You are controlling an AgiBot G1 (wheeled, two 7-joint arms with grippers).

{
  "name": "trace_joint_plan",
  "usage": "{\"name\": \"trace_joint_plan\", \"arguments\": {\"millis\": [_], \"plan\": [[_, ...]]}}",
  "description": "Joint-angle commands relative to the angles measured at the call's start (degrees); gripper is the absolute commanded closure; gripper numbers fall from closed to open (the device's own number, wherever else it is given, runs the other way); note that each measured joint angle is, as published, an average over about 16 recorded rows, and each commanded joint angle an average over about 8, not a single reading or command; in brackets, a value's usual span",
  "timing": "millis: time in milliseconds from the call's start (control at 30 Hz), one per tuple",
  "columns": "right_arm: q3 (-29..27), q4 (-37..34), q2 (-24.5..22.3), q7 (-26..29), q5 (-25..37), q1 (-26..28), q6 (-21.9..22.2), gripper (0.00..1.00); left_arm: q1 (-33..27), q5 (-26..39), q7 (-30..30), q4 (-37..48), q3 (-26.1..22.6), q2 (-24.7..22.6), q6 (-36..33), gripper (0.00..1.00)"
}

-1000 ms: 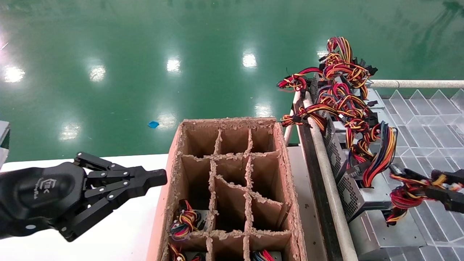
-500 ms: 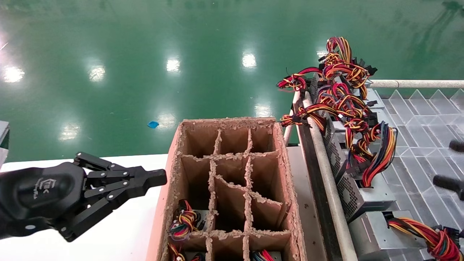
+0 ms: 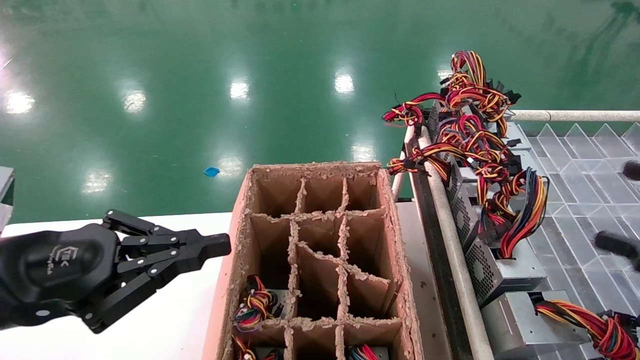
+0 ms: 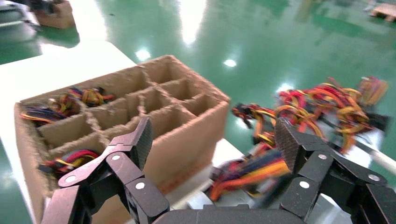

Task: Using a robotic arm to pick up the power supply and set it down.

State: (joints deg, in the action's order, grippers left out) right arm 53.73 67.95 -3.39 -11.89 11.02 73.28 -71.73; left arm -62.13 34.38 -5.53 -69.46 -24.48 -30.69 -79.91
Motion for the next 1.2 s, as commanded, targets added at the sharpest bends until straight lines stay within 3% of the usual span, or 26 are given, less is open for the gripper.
{"name": "trace_joint_plan", "arguments": {"millis": [33,200,467,1200], "plan": [[-0.9,0.1,0.9,0.4,0.6,-0.3,-0.3,0.00,0.0,0.0,0.0,0.0,0.0,0.0,0.0,1.00],[-4.2,0.6,4.3,2.4,3.3,-1.3,-1.6,0.00,0.0,0.0,0.0,0.0,0.0,0.0,0.0,1.00],[-9.5,1.4,9.7,5.6,7.7,-2.9,-3.5,0.00,0.0,0.0,0.0,0.0,0.0,0.0,0.0,0.00],[-24.2,3.6,24.7,14.5,19.7,-7.5,-9.0,0.00,0.0,0.0,0.0,0.0,0.0,0.0,0.0,0.00]]}}
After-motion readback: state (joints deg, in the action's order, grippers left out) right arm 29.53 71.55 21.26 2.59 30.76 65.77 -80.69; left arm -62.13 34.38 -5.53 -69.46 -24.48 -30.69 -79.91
